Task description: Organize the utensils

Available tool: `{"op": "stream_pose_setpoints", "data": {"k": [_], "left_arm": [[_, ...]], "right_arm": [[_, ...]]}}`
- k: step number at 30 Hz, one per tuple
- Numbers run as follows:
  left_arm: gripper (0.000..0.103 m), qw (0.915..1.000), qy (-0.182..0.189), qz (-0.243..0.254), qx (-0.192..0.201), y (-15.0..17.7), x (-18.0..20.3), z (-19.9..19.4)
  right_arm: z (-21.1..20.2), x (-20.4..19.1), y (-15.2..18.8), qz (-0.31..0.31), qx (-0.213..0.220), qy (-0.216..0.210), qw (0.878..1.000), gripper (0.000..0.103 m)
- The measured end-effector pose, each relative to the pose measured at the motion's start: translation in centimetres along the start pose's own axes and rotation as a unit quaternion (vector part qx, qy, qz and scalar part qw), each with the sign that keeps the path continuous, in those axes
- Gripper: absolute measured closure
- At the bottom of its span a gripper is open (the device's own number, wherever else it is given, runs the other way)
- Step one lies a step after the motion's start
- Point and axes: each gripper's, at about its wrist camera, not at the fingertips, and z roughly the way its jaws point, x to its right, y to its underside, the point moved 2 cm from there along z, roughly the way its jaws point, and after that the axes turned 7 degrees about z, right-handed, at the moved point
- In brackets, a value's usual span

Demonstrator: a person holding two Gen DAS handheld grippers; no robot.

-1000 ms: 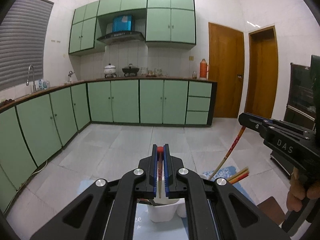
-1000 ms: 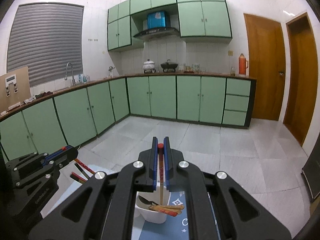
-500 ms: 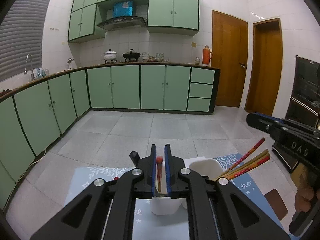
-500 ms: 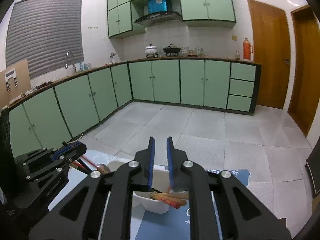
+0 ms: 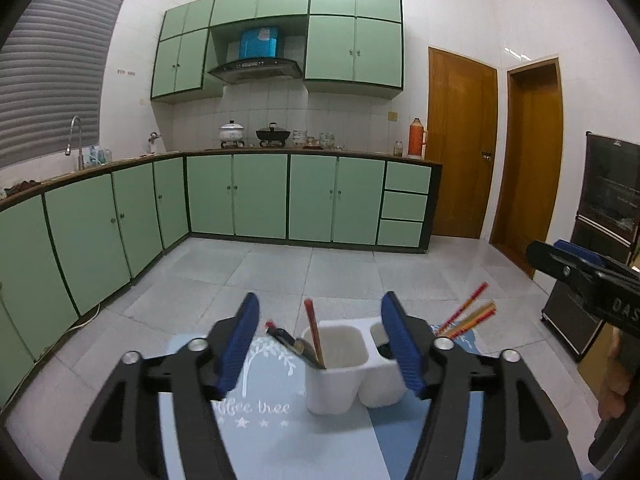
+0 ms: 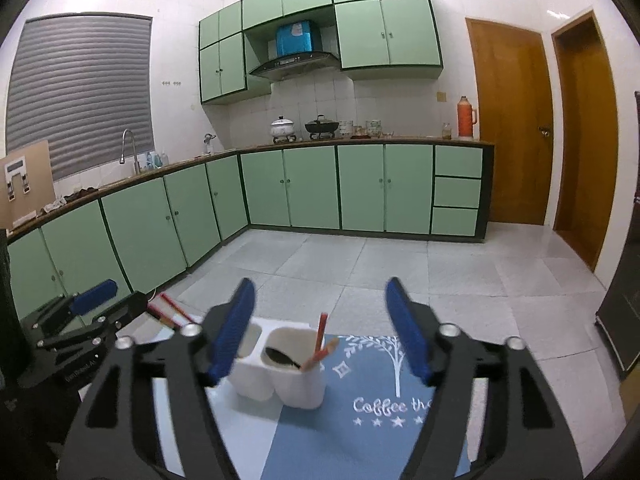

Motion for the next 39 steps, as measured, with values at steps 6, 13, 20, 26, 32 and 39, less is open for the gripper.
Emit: {"op": "stream_pose_setpoints", "data": {"k": [6, 13, 20, 26, 32, 39], "left_arm": [[0.022, 1.0, -0.002, 0.001, -0.003, 1.4, 0.0, -3.2], [0.011, 0.9999, -0.013, 0.003, -0.003, 2.1, -0.3, -6.3], [0.007, 0.9998, -0.01, -0.003, 0.014, 1.9, -0.2, -9.4], [0.006, 0.9997, -0.008, -0.001, 0.024, 2.1, 0.4, -11.5], [0.006, 0.9995, -0.009, 0.003, 0.029, 2.1, 0.7, -12.7], [0.006, 0.9992, -0.012, 0.013, 0.036, 2.0, 1.3, -13.9]], "right_arm": [[-4.0, -1.1, 1.6, -0.022, 0.013, -0.014, 1.0, 0.012], [-7.3, -1.8, 2.2, -0.006, 0.025, -0.016, 1.0, 0.006], [-9.5, -2.2, 2.8, -0.007, 0.027, -0.019, 0.999, 0.006], [-10.6, -2.7, 3.5, -0.008, 0.019, -0.028, 0.999, 0.006], [-11.7, -2.9, 3.9, -0.009, 0.019, -0.038, 0.999, 0.006], [-12.6, -3.1, 4.0, -0.006, 0.021, -0.043, 0.999, 0.006]]}}
